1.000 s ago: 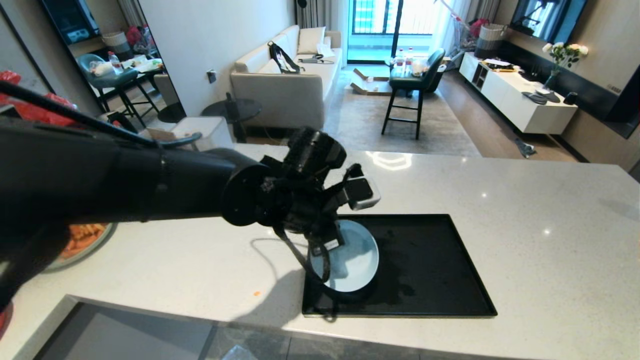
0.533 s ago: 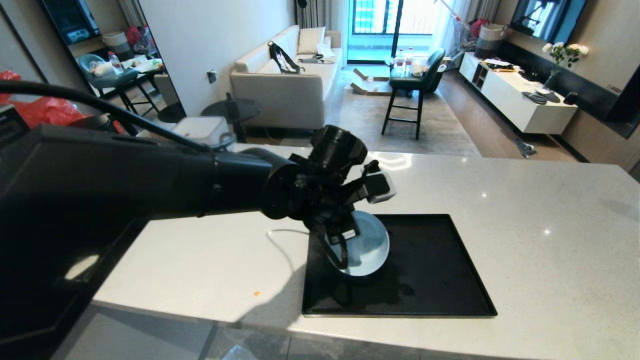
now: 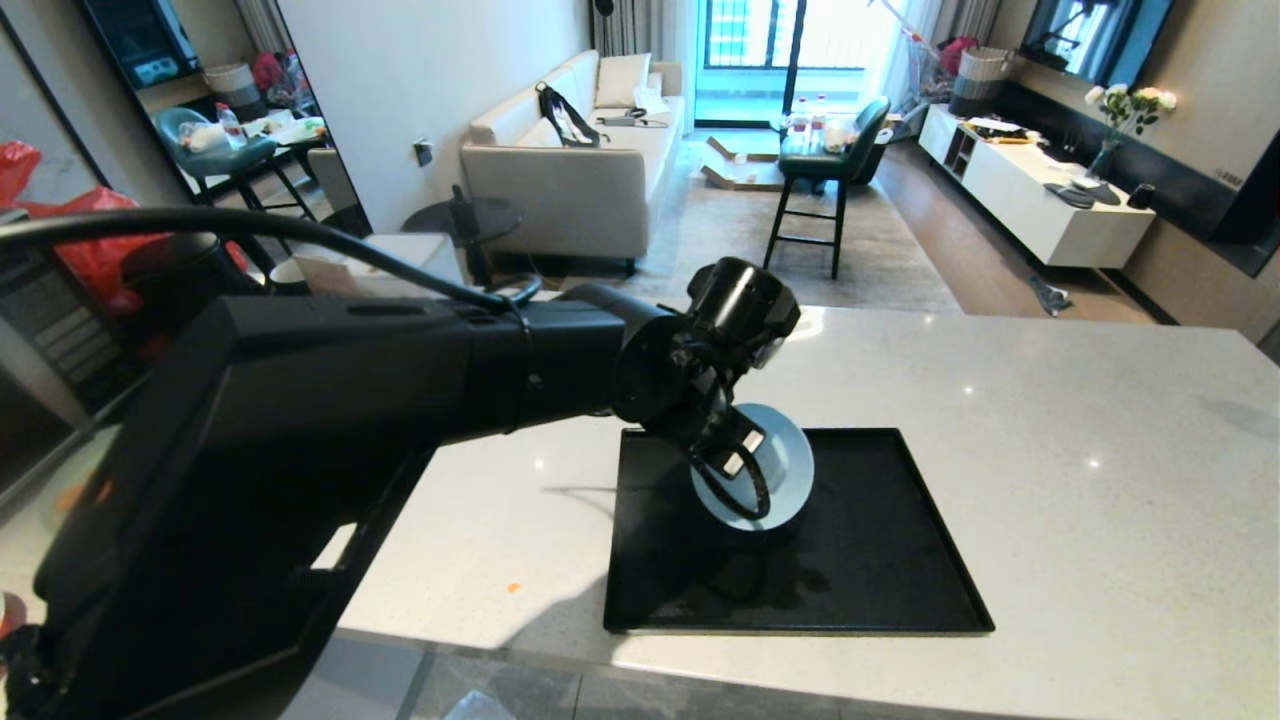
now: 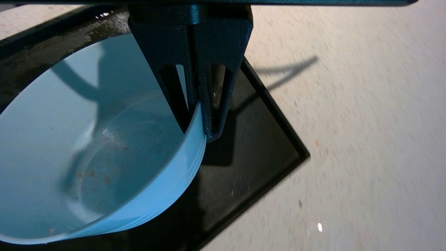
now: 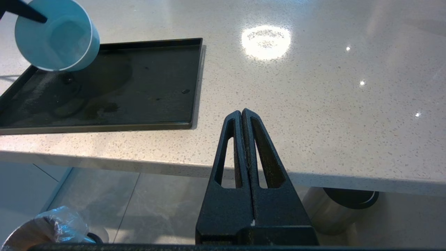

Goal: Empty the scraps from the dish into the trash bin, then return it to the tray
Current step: Put the bowl back to the table

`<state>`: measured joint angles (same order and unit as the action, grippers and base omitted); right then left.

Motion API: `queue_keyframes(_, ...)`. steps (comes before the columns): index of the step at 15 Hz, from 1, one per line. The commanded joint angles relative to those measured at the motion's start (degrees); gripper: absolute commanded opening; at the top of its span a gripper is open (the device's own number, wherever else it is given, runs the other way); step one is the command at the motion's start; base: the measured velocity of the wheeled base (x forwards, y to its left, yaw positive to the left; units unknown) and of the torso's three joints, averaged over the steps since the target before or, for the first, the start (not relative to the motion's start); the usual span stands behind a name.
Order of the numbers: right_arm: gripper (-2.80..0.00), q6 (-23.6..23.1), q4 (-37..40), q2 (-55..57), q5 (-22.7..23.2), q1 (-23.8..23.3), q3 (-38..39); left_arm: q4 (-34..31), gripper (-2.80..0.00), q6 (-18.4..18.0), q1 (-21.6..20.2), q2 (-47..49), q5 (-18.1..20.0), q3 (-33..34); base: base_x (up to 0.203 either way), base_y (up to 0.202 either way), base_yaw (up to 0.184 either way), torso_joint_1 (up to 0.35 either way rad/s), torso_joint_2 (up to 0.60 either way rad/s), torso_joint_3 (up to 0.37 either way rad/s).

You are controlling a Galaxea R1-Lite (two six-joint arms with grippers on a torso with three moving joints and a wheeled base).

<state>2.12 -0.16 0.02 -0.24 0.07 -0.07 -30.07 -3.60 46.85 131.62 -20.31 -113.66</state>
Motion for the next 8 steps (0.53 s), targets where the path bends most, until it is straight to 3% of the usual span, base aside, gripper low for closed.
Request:
queue_keyframes(1,-2.80,-0.01,-0.02,-0.02,-0.02,0.01,-0.01,-4.59,-2.80,7.77,-0.85,-0.26,-1.40,-0.57,0.000,0.000,0.000,0.000,0.00,0.000)
queue_keyframes(3,-2.80,0.05,-0.02,-0.02,-0.02,0.01,0.07,-9.77,-2.80,8.97,-2.84,-1.69,-1.95,-0.60,0.000,0.000,0.000,0.000,0.00,0.000)
queue_keyframes(5,-2.80,0.01,-0.02,-0.02,-0.02,0.01,0.06,-14.70,-2.80,13.29,-4.09,-2.83,-2.01,-0.60,0.000,0.000,0.000,0.000,0.00,0.000)
queue_keyframes(8,-2.80,0.07,-0.02,-0.02,-0.02,0.01,0.07,-16.39,-2.80,18.00,-4.73,-3.12,-1.88,-0.73,0.000,0.000,0.000,0.000,0.00,0.000)
